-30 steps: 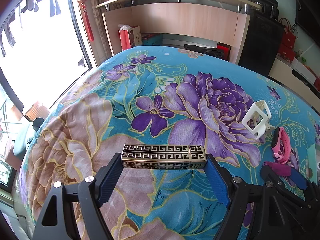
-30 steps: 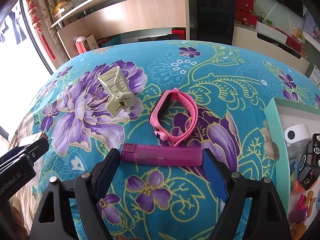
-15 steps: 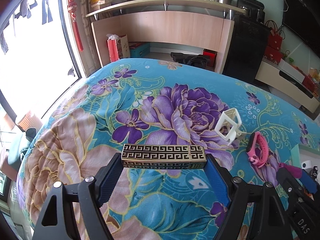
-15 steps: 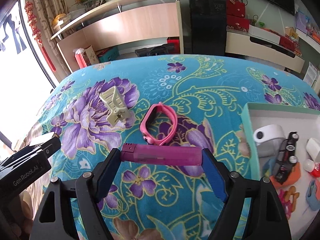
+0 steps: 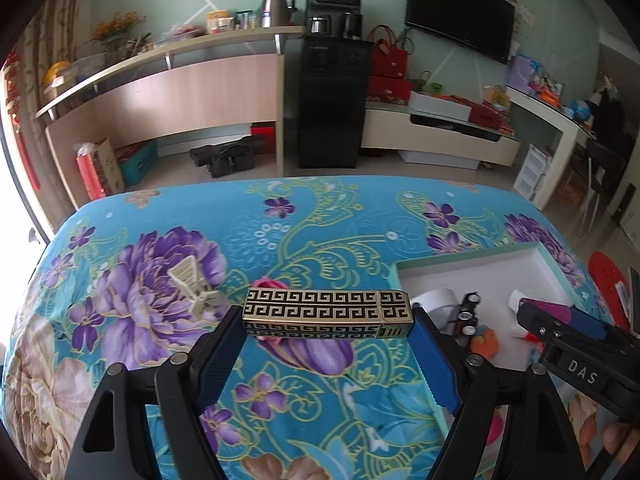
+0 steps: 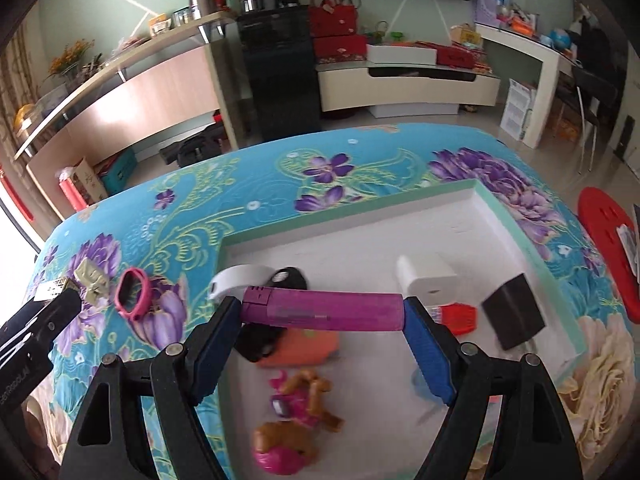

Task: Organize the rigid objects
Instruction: 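Carry the harmonica and lighter over the box lid and release both, then move both open tools back to the white clip holder and pink watch band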

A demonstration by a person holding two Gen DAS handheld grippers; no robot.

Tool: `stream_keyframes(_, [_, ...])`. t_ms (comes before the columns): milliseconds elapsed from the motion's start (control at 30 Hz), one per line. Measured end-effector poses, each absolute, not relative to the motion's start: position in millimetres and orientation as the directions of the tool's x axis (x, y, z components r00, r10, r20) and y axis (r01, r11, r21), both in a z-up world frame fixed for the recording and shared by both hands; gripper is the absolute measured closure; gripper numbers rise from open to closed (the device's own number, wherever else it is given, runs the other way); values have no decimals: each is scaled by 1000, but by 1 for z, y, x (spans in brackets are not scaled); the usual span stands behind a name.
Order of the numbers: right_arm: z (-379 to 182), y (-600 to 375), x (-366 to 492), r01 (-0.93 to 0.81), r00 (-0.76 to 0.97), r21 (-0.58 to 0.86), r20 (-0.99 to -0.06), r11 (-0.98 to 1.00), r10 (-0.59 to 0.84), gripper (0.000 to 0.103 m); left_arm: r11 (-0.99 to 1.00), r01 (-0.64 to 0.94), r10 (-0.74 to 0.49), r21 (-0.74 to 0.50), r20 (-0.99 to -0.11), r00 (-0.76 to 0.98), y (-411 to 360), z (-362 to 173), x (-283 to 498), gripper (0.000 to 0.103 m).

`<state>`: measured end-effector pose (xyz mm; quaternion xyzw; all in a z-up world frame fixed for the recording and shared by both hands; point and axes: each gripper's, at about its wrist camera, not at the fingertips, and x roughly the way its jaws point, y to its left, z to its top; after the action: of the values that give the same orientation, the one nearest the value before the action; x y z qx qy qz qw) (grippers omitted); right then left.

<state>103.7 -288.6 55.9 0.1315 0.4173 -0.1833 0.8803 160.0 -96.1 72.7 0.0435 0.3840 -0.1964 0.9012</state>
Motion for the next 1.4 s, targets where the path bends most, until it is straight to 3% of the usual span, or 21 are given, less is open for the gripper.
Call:
stream_keyframes(367, [43,-351,73,536,515,115,-830,837,-216,21,783,622,-400,5,-763,508,-194,53,123,20])
stream_keyframes(567, [30,-360,72,541,489,135,-854,830,-179,21,745,666,-402,21,-784,474,-214,42,113,20])
stream_keyframes(900, [37,-360,71,533,525,173,-835,828,-164,21,750,662,-426,4,-762,488,-202,53,115,10])
stream_keyframes(1100, [58,-344,74,474,616,199,-771,858,-162,21,847,531,-364,-11,-741,565,-150,63,143,10])
stream_keyframes(1400, [70,-287,107,299,695,257,-718,919,-26,21,994,69,-107,-81,-752,650,-5,48,192,8])
